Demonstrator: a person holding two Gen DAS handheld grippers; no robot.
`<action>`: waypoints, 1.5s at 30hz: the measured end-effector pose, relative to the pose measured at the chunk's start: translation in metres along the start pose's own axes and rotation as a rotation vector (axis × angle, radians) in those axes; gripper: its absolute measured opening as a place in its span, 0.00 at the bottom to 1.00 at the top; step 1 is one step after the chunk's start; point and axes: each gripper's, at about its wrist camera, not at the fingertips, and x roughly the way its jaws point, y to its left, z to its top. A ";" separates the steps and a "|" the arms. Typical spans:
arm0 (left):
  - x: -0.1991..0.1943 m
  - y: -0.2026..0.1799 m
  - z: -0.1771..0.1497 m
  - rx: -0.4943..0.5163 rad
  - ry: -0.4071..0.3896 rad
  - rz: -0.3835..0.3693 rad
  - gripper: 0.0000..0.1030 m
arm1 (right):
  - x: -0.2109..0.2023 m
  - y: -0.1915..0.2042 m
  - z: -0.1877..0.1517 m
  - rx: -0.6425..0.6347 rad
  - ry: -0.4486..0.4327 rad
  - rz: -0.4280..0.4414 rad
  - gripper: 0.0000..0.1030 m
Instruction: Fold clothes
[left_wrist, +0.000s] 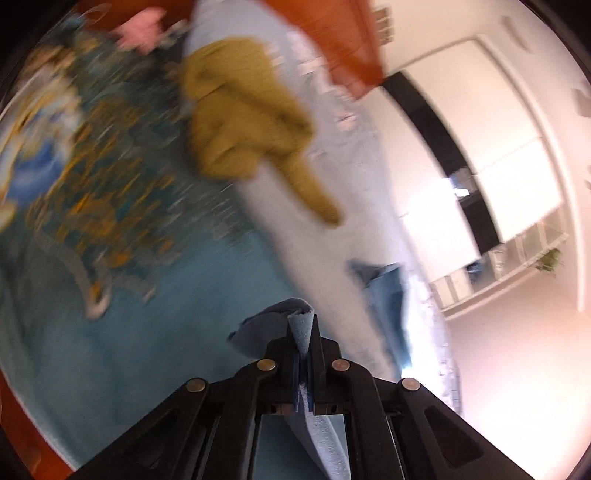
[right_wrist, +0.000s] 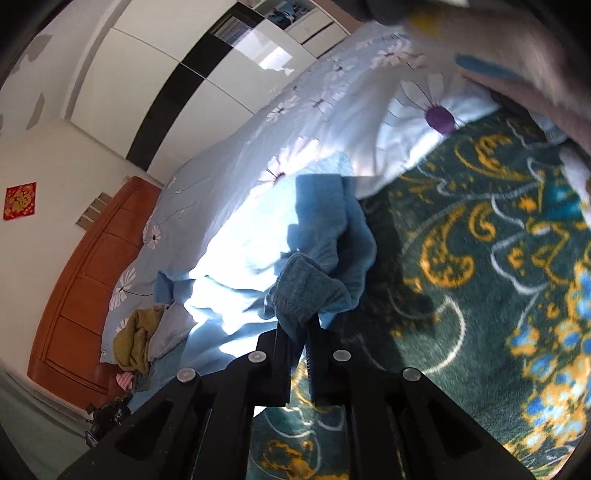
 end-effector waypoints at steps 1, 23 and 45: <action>-0.008 -0.015 0.008 0.037 -0.022 -0.036 0.02 | -0.005 0.007 0.004 -0.019 -0.015 0.009 0.06; -0.009 0.074 -0.008 0.058 0.110 0.194 0.18 | 0.012 -0.039 -0.028 0.022 0.092 -0.075 0.12; 0.231 -0.133 0.020 0.470 0.271 0.139 0.53 | 0.000 0.053 0.011 -0.385 -0.044 -0.402 0.39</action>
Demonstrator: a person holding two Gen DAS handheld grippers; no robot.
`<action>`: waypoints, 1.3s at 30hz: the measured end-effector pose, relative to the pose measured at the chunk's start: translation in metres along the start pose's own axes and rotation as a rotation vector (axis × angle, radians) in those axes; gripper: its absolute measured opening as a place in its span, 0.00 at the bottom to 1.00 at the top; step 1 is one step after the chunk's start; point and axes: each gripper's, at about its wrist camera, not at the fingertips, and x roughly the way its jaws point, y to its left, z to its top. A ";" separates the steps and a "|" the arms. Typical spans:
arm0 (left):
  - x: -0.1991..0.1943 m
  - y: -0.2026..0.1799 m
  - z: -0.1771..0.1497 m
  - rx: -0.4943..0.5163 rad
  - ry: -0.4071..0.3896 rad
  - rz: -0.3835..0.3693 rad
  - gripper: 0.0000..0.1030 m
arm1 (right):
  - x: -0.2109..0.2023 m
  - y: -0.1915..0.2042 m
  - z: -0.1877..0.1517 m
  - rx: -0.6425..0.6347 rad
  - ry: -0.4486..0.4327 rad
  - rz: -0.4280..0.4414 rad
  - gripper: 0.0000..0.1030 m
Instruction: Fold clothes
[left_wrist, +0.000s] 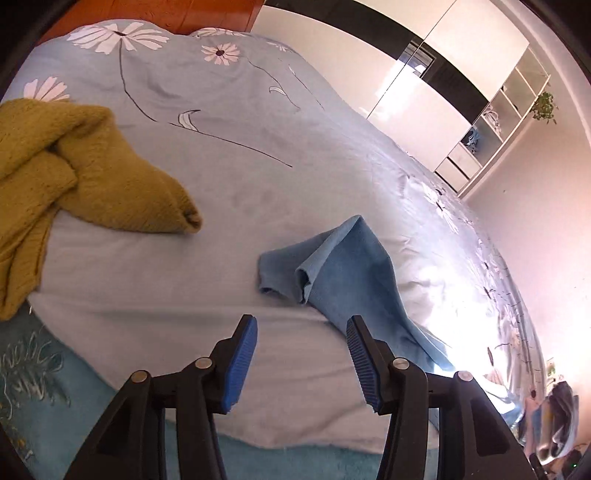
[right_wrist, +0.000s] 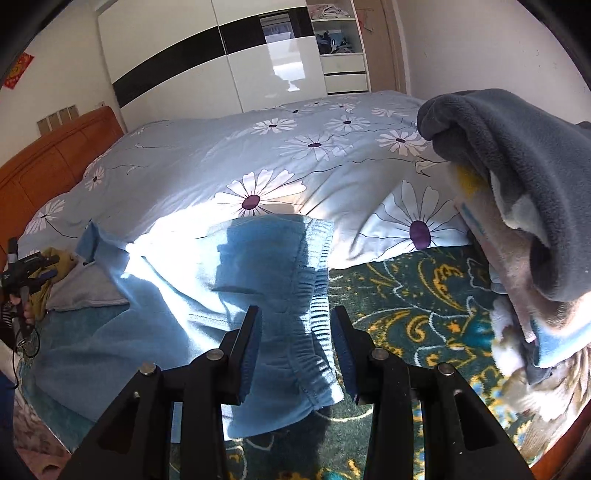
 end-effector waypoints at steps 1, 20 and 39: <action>0.010 -0.006 0.004 0.014 -0.003 0.018 0.53 | 0.004 -0.001 0.001 0.010 0.007 0.011 0.39; 0.089 -0.017 0.130 0.010 -0.036 0.221 0.10 | 0.067 0.002 0.002 0.002 0.099 0.040 0.39; 0.113 0.047 0.055 -0.343 -0.002 0.013 0.22 | 0.052 -0.006 0.001 0.021 0.074 0.080 0.39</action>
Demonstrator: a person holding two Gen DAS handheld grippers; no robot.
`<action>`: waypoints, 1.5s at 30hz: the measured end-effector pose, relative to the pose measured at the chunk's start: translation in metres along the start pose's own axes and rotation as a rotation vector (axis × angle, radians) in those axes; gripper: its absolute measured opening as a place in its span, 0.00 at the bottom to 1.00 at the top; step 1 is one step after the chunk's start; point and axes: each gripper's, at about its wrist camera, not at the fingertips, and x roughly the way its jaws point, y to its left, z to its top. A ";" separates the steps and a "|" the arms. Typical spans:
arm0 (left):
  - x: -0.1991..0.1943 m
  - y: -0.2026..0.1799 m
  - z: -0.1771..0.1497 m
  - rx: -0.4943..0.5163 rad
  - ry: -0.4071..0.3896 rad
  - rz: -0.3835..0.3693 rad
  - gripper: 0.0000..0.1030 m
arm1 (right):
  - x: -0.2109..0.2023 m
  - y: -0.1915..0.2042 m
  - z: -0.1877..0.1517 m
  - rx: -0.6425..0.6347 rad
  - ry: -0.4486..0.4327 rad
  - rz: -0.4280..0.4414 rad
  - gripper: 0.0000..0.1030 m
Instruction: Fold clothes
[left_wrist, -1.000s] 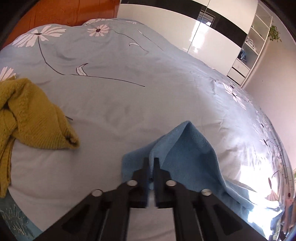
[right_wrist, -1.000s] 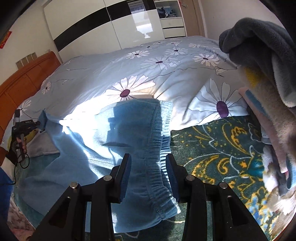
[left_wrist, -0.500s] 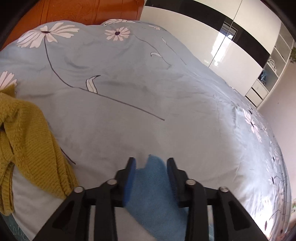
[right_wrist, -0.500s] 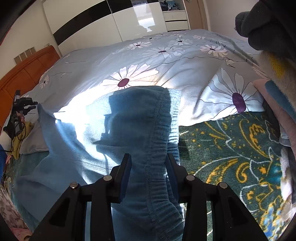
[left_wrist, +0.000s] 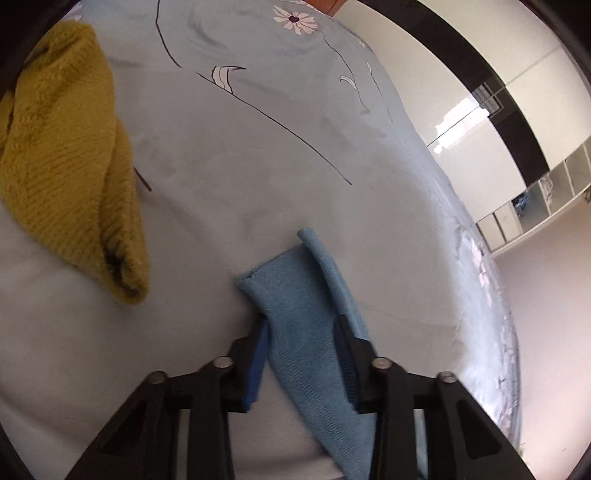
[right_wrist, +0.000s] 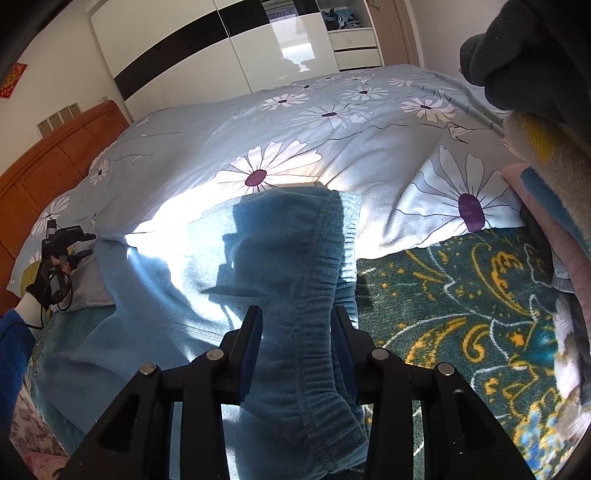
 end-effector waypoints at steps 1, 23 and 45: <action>0.001 0.000 -0.001 -0.023 -0.002 -0.021 0.04 | -0.002 -0.001 0.001 0.004 -0.004 -0.002 0.39; -0.080 0.034 -0.005 0.003 -0.088 0.050 0.03 | 0.041 0.077 0.083 -0.415 0.008 0.144 0.39; -0.050 0.067 -0.008 -0.049 -0.026 0.020 0.03 | 0.166 0.172 0.109 -0.706 0.347 0.345 0.39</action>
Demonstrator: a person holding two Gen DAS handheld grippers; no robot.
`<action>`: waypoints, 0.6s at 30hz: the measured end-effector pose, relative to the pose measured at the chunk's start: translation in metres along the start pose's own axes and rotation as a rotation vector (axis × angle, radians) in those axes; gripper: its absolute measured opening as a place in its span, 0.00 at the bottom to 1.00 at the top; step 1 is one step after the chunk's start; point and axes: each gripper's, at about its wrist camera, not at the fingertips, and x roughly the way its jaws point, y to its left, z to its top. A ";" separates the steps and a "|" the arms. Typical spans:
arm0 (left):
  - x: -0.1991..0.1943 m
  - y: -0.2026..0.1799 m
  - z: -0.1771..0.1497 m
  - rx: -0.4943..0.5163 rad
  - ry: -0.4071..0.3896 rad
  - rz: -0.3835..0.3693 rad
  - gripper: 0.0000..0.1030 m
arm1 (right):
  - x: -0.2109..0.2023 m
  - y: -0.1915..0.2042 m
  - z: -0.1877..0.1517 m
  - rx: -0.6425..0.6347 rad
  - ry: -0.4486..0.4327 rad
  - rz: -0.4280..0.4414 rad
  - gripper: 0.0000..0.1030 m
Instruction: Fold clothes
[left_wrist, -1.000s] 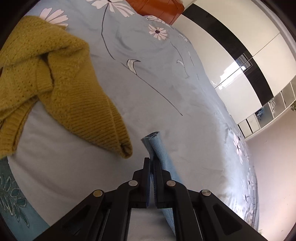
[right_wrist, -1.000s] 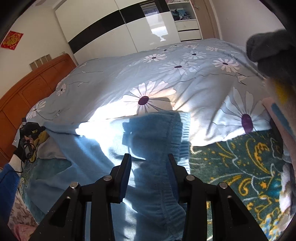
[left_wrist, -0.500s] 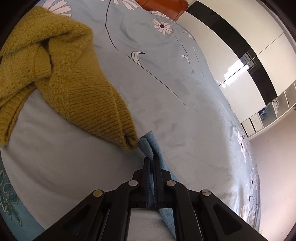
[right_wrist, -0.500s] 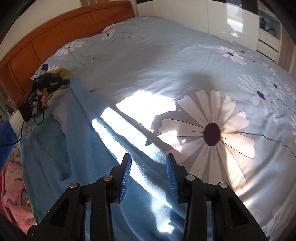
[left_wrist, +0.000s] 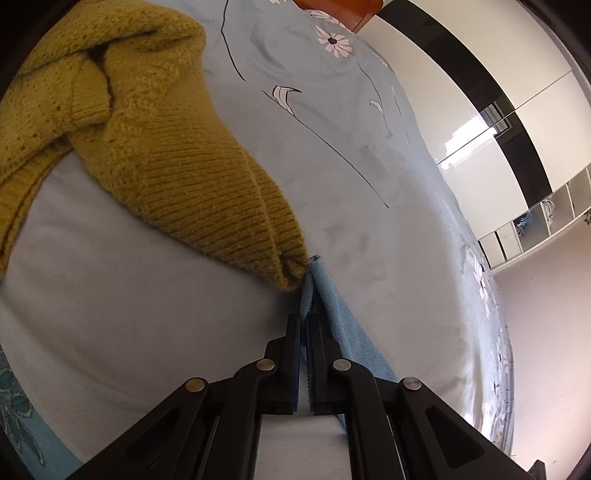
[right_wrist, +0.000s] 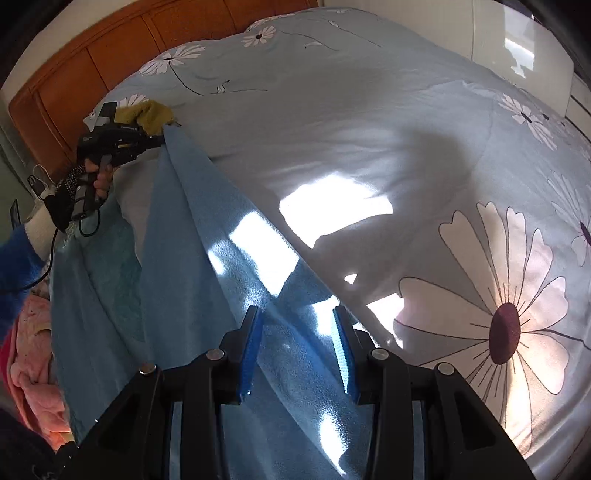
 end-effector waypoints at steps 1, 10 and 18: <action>0.001 0.002 -0.001 -0.008 0.002 -0.003 0.03 | 0.002 0.001 0.001 -0.009 0.006 -0.030 0.39; 0.008 0.016 -0.006 -0.043 0.010 -0.041 0.04 | 0.016 0.014 -0.004 -0.073 0.058 -0.091 0.28; 0.010 0.017 -0.006 -0.036 0.011 -0.053 0.04 | 0.004 0.020 0.006 -0.088 -0.019 -0.107 0.00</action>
